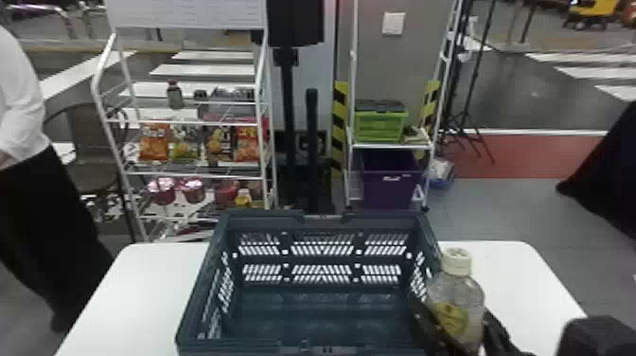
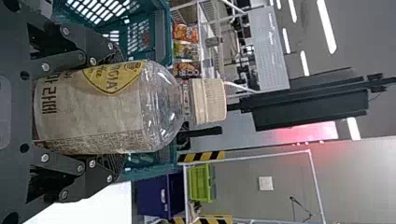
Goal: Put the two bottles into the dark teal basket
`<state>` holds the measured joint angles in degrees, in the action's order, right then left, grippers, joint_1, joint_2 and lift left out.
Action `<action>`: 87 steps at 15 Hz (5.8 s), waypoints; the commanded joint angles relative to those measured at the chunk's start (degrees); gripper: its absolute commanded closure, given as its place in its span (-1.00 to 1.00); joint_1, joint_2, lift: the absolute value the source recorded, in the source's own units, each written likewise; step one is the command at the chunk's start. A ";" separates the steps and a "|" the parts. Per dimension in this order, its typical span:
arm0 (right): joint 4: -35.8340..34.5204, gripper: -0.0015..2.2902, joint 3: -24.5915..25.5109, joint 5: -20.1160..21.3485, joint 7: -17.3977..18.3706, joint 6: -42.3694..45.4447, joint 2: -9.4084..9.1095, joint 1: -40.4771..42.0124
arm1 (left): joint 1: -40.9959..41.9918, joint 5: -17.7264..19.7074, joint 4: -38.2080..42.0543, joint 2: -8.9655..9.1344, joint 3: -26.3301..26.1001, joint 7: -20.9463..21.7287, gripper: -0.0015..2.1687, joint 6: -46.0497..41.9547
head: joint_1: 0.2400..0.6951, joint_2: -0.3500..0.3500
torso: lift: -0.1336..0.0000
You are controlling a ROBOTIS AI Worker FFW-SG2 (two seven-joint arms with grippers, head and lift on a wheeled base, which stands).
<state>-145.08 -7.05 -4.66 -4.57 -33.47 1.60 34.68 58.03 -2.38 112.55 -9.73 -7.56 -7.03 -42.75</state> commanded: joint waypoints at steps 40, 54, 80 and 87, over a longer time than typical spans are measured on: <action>24.05 -0.96 -10.26 -4.04 3.16 -9.56 3.67 -32.84 | -2.40 1.94 -0.57 -0.29 0.09 -0.71 0.85 3.69 | 0.14 0.00 | 1.00; 15.62 -0.95 4.51 -2.46 0.44 50.73 5.16 18.76 | -4.68 4.23 2.59 -1.69 0.79 -0.36 0.85 9.84 | 0.14 0.00 | 1.00; 20.71 -0.93 14.79 -4.13 -9.50 64.80 -1.66 32.99 | -47.22 -0.25 16.65 4.63 -10.20 16.34 0.85 70.13 | 0.14 0.00 | 1.00; 27.22 -0.93 22.70 -7.99 -20.75 77.80 -1.66 34.23 | -67.61 4.23 6.37 2.09 -16.88 27.95 0.86 109.16 | 0.14 0.00 | 1.00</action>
<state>-119.14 13.87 -11.51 -24.21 42.58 0.09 69.13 -6.55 1.36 121.14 -7.55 -23.81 19.82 61.27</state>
